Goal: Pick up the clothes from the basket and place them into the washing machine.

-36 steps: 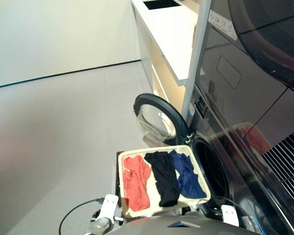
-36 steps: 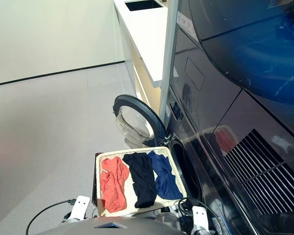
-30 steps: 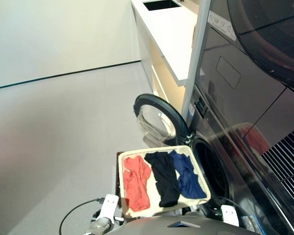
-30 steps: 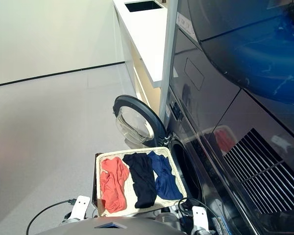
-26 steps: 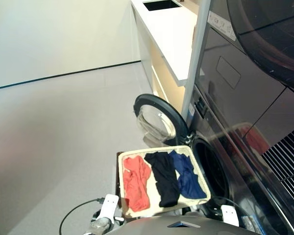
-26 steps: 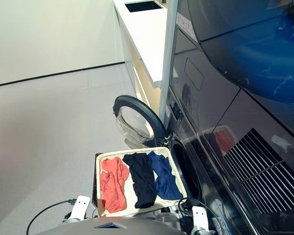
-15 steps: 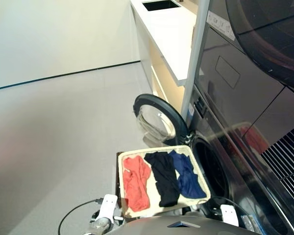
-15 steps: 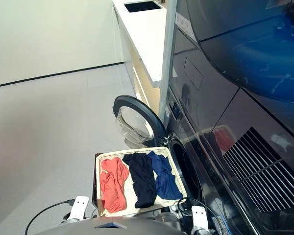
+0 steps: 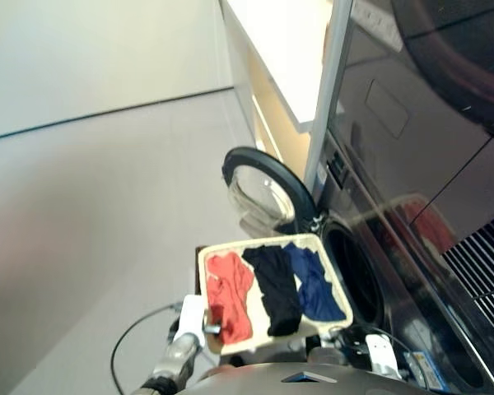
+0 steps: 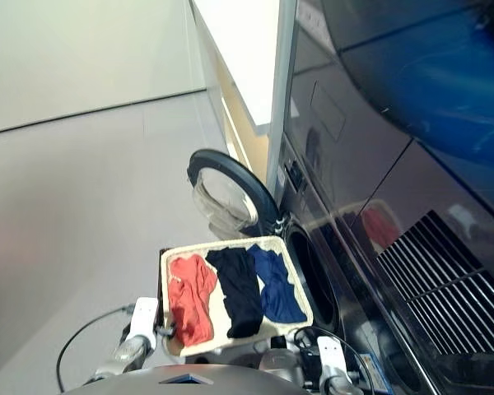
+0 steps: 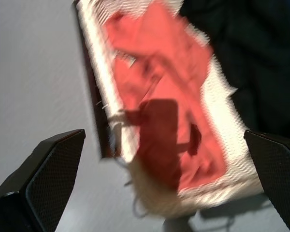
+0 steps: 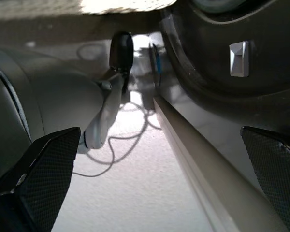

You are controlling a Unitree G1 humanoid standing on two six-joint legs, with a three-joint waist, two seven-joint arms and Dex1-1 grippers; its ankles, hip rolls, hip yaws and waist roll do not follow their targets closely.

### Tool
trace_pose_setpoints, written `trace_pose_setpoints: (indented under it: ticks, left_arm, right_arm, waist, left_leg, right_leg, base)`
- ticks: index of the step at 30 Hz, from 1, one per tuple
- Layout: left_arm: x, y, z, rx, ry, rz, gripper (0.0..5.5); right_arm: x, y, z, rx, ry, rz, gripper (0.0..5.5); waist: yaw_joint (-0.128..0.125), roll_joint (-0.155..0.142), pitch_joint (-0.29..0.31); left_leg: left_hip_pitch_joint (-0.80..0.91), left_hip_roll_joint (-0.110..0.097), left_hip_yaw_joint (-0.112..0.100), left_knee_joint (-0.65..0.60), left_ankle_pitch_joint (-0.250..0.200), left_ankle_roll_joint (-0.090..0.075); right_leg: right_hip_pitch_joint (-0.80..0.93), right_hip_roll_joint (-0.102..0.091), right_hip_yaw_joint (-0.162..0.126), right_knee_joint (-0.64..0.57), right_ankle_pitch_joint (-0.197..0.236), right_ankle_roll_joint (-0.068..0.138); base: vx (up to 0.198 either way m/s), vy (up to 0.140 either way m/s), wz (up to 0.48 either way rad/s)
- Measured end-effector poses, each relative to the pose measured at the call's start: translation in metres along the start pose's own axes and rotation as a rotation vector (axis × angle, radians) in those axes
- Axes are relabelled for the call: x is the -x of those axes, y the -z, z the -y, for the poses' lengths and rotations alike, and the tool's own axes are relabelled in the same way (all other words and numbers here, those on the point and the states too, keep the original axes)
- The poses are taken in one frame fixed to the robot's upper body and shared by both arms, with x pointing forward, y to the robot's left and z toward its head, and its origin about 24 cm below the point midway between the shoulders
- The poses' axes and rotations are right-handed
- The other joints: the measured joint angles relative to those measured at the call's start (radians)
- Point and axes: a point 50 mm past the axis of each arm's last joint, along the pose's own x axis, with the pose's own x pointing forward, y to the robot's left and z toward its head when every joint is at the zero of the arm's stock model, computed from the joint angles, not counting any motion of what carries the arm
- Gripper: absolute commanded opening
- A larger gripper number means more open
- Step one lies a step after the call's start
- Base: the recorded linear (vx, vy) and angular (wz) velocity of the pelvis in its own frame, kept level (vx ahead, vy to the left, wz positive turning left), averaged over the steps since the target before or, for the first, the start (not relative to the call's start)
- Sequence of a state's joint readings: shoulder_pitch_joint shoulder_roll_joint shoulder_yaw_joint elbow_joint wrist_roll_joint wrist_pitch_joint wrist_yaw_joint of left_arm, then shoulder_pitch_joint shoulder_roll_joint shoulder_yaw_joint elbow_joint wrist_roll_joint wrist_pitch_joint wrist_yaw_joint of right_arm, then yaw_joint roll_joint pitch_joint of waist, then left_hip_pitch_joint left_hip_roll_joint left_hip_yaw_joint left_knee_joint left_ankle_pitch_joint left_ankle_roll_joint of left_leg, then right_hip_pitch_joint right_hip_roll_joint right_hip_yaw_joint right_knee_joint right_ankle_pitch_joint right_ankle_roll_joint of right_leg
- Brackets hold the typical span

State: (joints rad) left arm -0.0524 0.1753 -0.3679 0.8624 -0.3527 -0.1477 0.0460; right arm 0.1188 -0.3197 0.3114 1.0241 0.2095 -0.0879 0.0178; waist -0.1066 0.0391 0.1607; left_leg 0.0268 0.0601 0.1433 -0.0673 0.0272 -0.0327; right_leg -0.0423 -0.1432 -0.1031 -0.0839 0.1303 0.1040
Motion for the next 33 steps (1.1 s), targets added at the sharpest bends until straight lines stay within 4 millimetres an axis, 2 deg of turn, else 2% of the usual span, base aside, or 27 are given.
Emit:
trace_pose_setpoints:
  ticks: [3,7,9,11,14,16,17,22,24,29,33]
  left_arm:
    - [-0.007,-0.027,0.007,0.015,0.017,0.087,5.5]
    - [-0.013,-0.058,0.013,0.022,0.019,0.184,5.5]
    - [-0.015,-0.073,0.013,0.01,0.009,0.225,5.5]
    - [-0.018,-0.09,0.011,-0.005,-0.005,0.265,5.5]
    - [-0.024,-0.118,0.015,-0.025,-0.022,0.333,5.5]
    - [-0.026,-0.136,0.019,-0.043,-0.031,0.374,5.5]
    - [-0.027,-0.141,0.02,-0.049,-0.037,0.384,5.5]
    - [-0.032,-0.165,0.023,-0.059,-0.094,0.424,5.5]
    - [-0.032,-0.171,0.02,-0.049,-0.123,0.434,5.5]
    - [-0.035,-0.186,0.012,-0.019,-0.201,0.45,5.5]
    - [-0.035,-0.194,0.002,0.018,-0.268,0.454,5.5]
  right_arm:
    - [0.0,-0.018,0.003,0.022,0.0,0.073,5.5]
    - [0.003,-0.052,0.003,0.006,0.007,0.218,5.5]
    - [0.009,-0.085,-0.001,-0.004,-0.003,0.359,5.5]
    - [0.019,-0.135,-0.006,-0.009,-0.016,0.564,5.5]
    - [0.04,-0.212,-0.007,-0.001,-0.009,0.845,5.5]
    - [0.057,-0.25,-0.009,-0.004,-0.008,0.987,5.5]
    - [0.063,-0.262,-0.01,-0.015,-0.012,1.028,5.5]
    - [0.09,-0.289,-0.021,-0.015,-0.046,1.185,5.5]
    - [0.094,-0.293,-0.027,0.001,-0.067,1.206,5.5]
    - [0.11,-0.303,-0.034,0.007,-0.094,1.279,5.5]
    - [0.119,-0.307,-0.037,0.02,-0.116,1.322,5.5]
  waist:
    - [-0.004,-0.003,0.052]
    - [-0.009,-0.018,0.113]
    - [-0.012,-0.036,0.143]
    - [-0.014,-0.058,0.176]
    - [-0.011,-0.069,0.214]
    - [-0.011,-0.069,0.242]
    - [-0.01,-0.071,0.25]
    - [-0.017,-0.079,0.282]
    - [-0.028,-0.085,0.295]
    - [-0.03,-0.095,0.322]
    - [-0.031,-0.1,0.331]
  left_leg:
    - [-0.044,-0.002,-0.002,0.021,0.001,0.002]
    - [-0.108,-0.006,0.003,0.042,0.009,0.006]
    - [-0.143,-0.007,0.01,0.059,0.01,0.007]
    - [-0.171,-0.004,0.012,0.075,0.012,0.005]
    - [-0.239,-0.001,0.015,0.111,0.013,0.005]
    - [-0.267,0.0,0.015,0.127,0.013,0.005]
    - [-0.273,0.001,0.015,0.131,0.013,0.005]
    - [-0.332,0.002,0.006,0.173,0.007,-0.003]
    - [-0.354,0.004,-0.001,0.188,0.006,-0.005]
    - [-0.423,0.012,-0.006,0.251,-0.01,-0.013]
    - [-0.481,0.028,-0.006,0.306,-0.029,-0.019]
  right_leg:
    - [-0.043,-0.003,0.003,0.018,0.003,-0.002]
    - [-0.118,-0.006,0.018,0.052,0.008,-0.002]
    - [-0.158,-0.006,0.024,0.071,0.009,-0.004]
    - [-0.192,-0.005,0.029,0.092,0.01,-0.006]
    - [-0.274,-0.001,0.047,0.151,0.002,-0.013]
    - [-0.308,-0.003,0.051,0.182,-0.005,-0.016]
    - [-0.32,-0.003,0.051,0.196,-0.011,-0.017]
    - [-0.395,-0.004,0.052,0.281,-0.045,-0.024]
    - [-0.417,-0.005,0.051,0.303,-0.051,-0.029]
    - [-0.492,-0.004,0.055,0.374,-0.076,-0.037]
    - [-0.547,0.006,0.06,0.417,-0.089,-0.047]
  base:
    - [-0.108,-0.003,0.024]
    - [-0.097,-0.002,-0.038]
    - [-0.084,-0.015,-0.087]
    - [-0.089,-0.025,-0.029]
    - [-0.066,0.001,-0.019]
    - [0.0,0.0,0.0]
    - [0.0,0.0,0.0]
    - [-0.023,-0.005,0.015]
    - [0.0,0.0,0.0]
    - [0.0,0.0,0.0]
    - [0.0,0.0,0.0]
